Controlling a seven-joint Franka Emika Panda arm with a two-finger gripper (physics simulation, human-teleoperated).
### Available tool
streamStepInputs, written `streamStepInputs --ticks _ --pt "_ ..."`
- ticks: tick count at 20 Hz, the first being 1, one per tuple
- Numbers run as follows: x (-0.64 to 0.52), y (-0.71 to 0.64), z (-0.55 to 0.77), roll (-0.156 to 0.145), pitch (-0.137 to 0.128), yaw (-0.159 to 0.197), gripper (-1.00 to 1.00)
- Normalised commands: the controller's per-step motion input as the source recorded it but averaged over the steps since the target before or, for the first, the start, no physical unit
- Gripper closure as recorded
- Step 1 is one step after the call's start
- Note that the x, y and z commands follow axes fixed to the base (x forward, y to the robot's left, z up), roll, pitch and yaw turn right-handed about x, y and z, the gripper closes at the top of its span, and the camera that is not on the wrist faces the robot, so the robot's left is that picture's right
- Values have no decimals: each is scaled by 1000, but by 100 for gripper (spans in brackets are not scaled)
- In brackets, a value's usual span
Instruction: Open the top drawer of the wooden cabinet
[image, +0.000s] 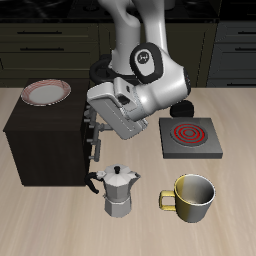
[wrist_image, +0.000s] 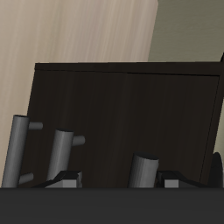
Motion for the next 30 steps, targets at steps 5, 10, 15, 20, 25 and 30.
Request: streamStepInputs --ticks 5,10,15,20,25,30 --pt "-50 -384 61 -22 21 -51 100" --pt "-4 -221 43 -19 -1 -12 100" --pt "3 35 98 21 -19 -15 100" --pt "96 285 101 59 -25 -13 100" --pt "62 367 77 69 -11 -13 100" --pt "-48 379 96 70 -20 -8 100"
